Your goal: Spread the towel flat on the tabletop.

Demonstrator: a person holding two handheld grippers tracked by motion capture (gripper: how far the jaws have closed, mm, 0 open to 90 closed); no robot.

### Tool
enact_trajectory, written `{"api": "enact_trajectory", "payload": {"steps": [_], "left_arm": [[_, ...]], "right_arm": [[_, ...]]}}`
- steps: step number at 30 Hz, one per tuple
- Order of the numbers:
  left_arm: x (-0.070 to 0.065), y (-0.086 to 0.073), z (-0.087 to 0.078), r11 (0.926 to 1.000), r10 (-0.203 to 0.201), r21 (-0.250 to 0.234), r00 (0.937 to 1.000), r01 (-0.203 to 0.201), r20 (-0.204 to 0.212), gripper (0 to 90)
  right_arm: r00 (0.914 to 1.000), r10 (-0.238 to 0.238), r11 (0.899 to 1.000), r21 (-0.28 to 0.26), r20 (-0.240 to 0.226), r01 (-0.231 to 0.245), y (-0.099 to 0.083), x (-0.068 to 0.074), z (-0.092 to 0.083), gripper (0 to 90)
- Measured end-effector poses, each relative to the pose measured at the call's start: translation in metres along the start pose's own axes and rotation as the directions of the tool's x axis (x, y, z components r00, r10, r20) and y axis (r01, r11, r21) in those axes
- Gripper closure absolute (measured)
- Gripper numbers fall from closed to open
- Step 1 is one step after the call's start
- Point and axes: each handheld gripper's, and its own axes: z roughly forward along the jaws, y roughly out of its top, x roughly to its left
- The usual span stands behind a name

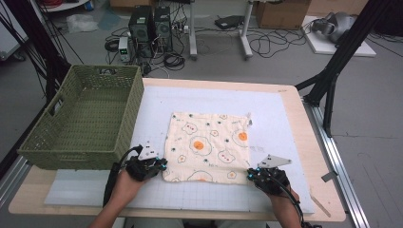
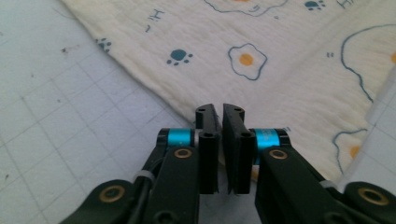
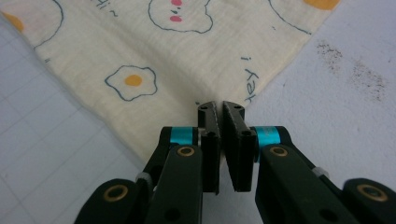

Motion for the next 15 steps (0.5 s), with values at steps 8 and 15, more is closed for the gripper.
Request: {"api": "enact_trajectory", "payload": {"steps": [8, 15], "left_arm": [[0.009, 0.014, -0.006, 0.9716, -0.117, -0.202, 0.9924, 0.122, 0.036, 52.3], [0.021, 0.03, -0.001, 0.9374, -0.157, -0.303, 0.9849, 0.172, 0.073, 40.5]], "right_arm": [[0.9947, 0.083, 0.989, -0.13, 0.06, -0.075, 0.001, -0.016, -0.012, 48.7], [0.9868, 0.149, 0.964, -0.23, 0.062, -0.131, 0.01, -0.029, -0.017, 29.9]]}}
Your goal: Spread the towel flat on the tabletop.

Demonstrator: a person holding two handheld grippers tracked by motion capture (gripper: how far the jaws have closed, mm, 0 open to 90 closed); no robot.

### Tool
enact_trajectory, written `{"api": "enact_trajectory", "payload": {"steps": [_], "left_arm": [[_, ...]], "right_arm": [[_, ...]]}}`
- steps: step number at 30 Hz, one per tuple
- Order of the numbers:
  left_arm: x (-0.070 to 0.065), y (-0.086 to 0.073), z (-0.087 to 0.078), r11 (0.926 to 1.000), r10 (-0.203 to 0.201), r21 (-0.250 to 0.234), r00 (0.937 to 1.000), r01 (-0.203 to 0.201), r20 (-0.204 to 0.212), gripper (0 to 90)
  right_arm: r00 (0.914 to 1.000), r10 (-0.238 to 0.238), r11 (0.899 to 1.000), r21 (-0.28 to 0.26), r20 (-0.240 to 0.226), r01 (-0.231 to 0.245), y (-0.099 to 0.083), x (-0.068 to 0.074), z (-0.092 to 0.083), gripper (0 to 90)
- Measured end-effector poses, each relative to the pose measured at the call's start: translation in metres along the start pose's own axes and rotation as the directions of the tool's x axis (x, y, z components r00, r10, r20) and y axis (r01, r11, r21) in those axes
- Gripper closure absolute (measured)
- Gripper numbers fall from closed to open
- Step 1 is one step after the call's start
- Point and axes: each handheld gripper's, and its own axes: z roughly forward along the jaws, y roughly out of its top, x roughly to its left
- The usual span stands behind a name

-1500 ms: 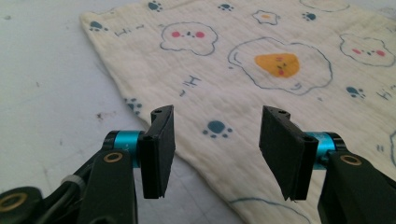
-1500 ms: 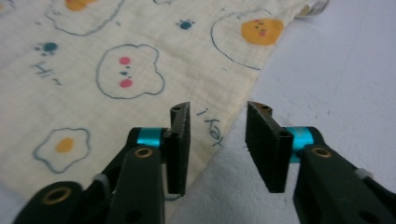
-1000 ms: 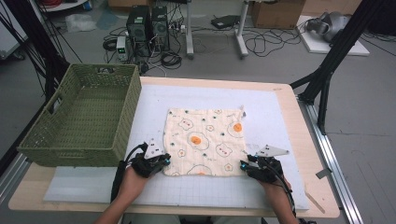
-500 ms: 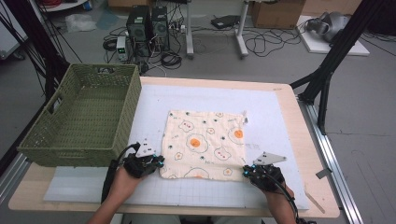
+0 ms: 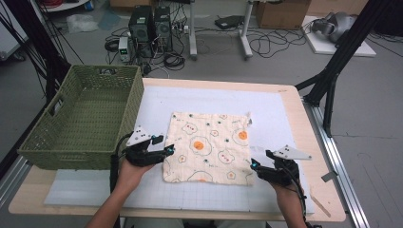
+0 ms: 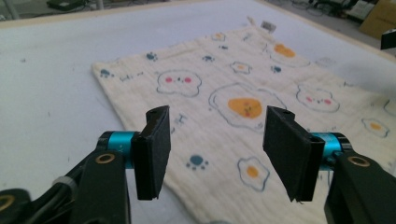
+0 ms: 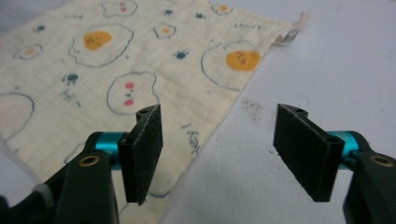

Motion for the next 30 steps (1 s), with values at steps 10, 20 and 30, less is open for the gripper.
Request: {"api": "enact_trajectory", "payload": {"steps": [10, 20, 30], "left_arm": [[-0.002, 0.0, 0.002, 0.9981, 0.022, -0.056, 0.9993, -0.024, -0.03, 21.1], [-0.006, -0.001, 0.001, 0.9958, 0.043, -0.081, 0.9988, -0.045, -0.021, 21.3], [-0.011, -0.008, 0.006, 0.9982, 0.048, -0.036, 0.9984, -0.049, -0.031, 21.9]], "right_arm": [[0.9963, -0.083, 0.996, -0.031, 0.021, 0.084, 0.01, -0.013, 0.006, 12.1], [0.9948, -0.101, 0.993, -0.064, 0.011, 0.101, 0.009, -0.014, -0.001, 11.1], [0.9954, -0.094, 0.994, -0.059, 0.018, 0.095, 0.008, -0.013, -0.002, 11.1]]}}
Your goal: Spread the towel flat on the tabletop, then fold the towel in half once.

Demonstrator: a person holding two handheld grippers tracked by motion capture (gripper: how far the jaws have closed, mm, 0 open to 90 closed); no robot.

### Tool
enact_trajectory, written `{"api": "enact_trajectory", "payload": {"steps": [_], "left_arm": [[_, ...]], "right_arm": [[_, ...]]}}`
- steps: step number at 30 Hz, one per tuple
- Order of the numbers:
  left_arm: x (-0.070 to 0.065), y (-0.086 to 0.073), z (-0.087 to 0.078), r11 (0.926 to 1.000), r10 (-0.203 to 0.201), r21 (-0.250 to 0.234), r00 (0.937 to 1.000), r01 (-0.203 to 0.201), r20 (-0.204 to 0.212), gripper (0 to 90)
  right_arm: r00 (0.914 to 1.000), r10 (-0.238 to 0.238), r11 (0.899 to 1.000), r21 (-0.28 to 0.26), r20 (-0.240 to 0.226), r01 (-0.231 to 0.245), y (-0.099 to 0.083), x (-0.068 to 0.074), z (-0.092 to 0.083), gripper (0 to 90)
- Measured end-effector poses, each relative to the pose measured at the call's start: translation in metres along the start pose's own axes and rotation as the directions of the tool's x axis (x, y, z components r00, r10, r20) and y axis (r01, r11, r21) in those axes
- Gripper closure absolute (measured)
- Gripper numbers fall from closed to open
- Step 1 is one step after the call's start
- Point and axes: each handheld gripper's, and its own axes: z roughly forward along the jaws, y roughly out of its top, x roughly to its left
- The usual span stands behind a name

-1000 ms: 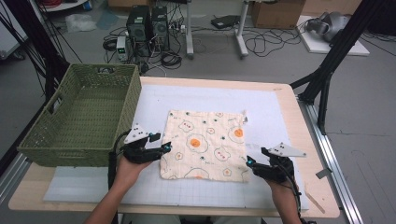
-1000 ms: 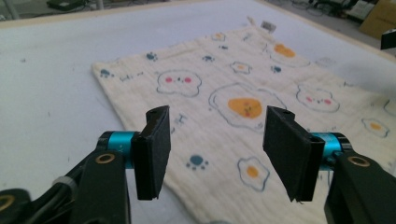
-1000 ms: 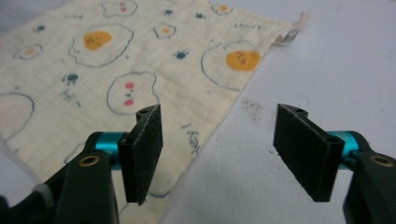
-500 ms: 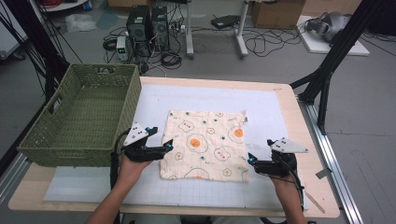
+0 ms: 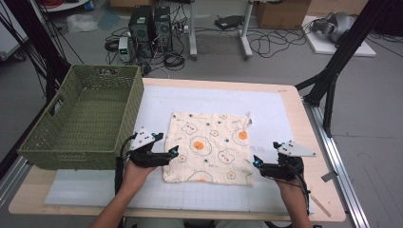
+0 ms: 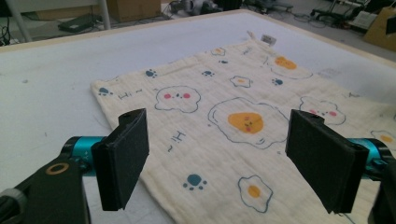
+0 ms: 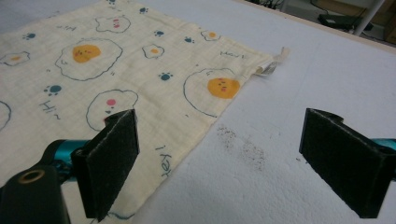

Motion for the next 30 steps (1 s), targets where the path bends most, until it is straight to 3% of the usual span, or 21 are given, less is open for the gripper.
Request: {"api": "enact_trajectory", "payload": {"steps": [11, 19, 21, 26, 30], "left_arm": [[0.006, 0.0, 0.0, 0.9995, -0.03, 0.001, 0.9995, 0.03, -0.003, 24.9], [0.013, -0.001, 0.002, 0.9963, -0.084, 0.018, 0.9965, 0.084, -0.001, 21.7], [0.016, 0.001, 0.002, 0.9921, -0.126, 0.002, 0.992, 0.126, 0.013, 20.5], [0.022, 0.013, 0.01, 0.9936, -0.112, 0.016, 0.9937, 0.112, -0.006, 20.5], [0.031, 0.025, 0.024, 0.9924, -0.109, 0.056, 0.9939, 0.11, -0.012, 21.0]], "right_arm": [[0.9993, 0.035, 0.999, -0.033, 0.015, -0.035, 0.001, -0.002, -0.004, 11.2], [0.9995, 0.032, 0.999, -0.02, 0.005, -0.032, 0.001, -0.002, 0.0, 11.2], [0.9996, 0.027, 0.999, -0.017, 0.001, -0.027, 0.002, -0.001, 0.001, 11.2], [0.9997, 0.025, 0.999, -0.021, -0.007, -0.025, 0.001, 0.0, 0.0, 11.2], [0.9992, 0.034, 0.999, -0.013, -0.019, -0.035, 0.002, 0.001, 0.0, 11.2]]}}
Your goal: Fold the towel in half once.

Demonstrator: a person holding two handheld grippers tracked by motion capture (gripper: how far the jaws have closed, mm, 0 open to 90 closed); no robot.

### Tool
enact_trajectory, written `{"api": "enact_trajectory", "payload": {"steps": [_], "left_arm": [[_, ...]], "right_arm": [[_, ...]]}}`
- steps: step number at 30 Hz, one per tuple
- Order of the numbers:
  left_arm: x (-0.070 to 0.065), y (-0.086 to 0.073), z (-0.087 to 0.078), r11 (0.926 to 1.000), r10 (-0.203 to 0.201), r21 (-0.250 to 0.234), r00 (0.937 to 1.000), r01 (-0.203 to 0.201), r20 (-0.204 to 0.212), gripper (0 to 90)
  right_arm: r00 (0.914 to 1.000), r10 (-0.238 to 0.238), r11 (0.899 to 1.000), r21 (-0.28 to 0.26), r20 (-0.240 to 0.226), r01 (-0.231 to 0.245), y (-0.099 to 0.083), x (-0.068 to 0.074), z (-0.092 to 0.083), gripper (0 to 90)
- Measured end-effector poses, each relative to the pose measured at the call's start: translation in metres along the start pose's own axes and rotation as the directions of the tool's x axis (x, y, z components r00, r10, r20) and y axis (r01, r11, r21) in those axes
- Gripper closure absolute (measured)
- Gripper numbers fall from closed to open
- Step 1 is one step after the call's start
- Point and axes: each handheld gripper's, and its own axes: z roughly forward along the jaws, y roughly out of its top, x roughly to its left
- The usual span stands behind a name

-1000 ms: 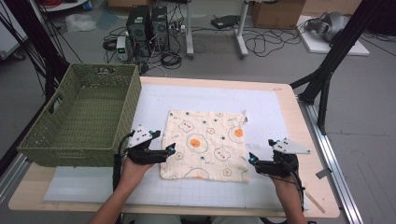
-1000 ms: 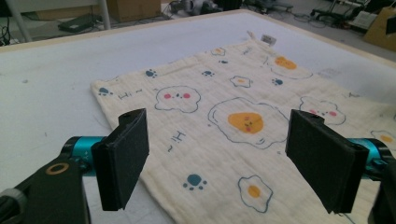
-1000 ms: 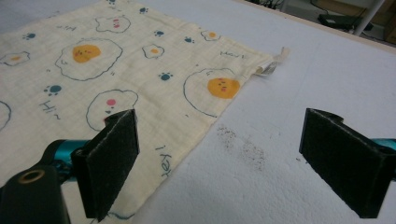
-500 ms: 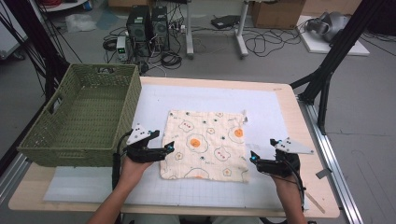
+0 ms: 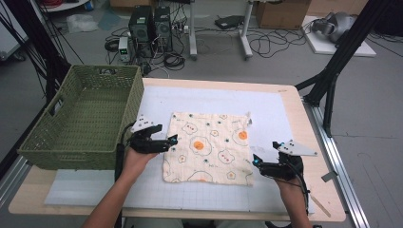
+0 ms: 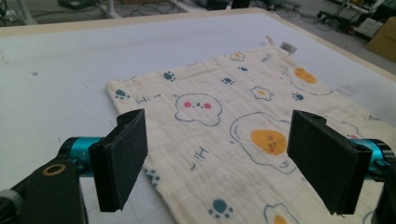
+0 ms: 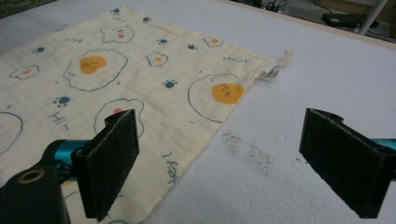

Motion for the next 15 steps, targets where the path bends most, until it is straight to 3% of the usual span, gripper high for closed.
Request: {"api": "enact_trajectory", "payload": {"steps": [6, 12, 15], "left_arm": [[0.008, 0.014, 0.022, 0.9992, 0.011, 0.039, 0.9986, -0.009, -0.052, 21.4], [0.017, 0.024, 0.04, 0.9987, -0.01, 0.049, 0.9978, 0.013, -0.065, 21.8], [0.021, 0.025, 0.05, 0.9967, -0.016, 0.079, 0.9971, 0.022, -0.075, 22.2]], "right_arm": [[0.9998, -0.008, 1.0, 0.005, -0.019, 0.008, 0.0, 0.001, 0.003, 11.1], [0.9997, -0.004, 1.0, 0.0, -0.023, 0.004, 0.0, -0.001, 0.003, 11.1], [0.9996, 0.011, 1.0, 0.003, -0.025, -0.011, 0.0, -0.002, 0.003, 11.1]]}}
